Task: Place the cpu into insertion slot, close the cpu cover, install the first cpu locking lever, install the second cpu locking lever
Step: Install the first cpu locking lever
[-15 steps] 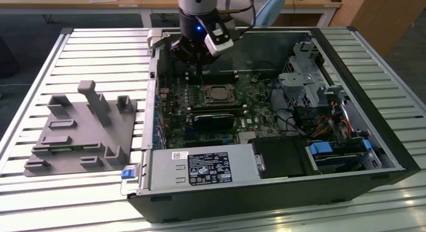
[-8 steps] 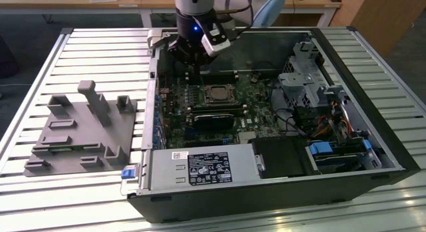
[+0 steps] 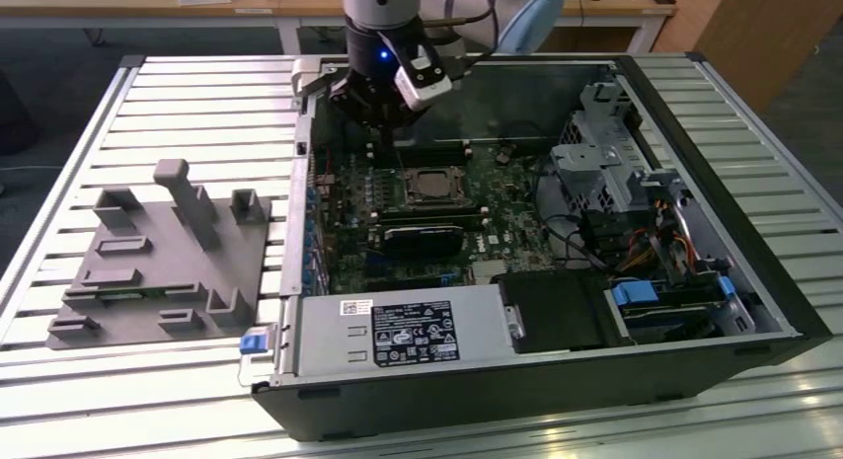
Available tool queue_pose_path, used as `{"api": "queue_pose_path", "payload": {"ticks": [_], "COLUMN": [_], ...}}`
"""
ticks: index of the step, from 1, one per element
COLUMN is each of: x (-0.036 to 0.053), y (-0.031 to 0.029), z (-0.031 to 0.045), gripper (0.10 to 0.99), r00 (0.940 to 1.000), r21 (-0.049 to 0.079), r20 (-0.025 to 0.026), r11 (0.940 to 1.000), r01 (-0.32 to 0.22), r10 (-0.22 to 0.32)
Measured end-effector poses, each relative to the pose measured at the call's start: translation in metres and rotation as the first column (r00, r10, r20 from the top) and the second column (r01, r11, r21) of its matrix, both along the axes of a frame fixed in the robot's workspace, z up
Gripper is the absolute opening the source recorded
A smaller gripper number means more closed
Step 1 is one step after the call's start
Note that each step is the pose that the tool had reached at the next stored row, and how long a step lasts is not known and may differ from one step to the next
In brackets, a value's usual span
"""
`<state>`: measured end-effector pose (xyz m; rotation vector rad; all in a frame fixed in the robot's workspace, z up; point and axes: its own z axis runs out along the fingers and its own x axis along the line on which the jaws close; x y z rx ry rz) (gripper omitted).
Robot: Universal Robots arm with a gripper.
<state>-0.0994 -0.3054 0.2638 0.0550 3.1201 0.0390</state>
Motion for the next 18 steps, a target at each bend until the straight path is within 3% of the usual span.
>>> {"api": "queue_pose_path", "payload": {"ticks": [9, 18], "x": [-0.0039, 0.0045], "y": [0.0122, 0.0151], "z": [-0.0042, -0.0050], "gripper": [0.106, 0.106], "r00": [1.0000, 1.0000], "r21": [0.000, 0.000], "r20": [0.0001, 0.0000], "r11": [1.0000, 1.0000], "r01": [0.000, 0.000], "r10": [0.000, 0.000]}}
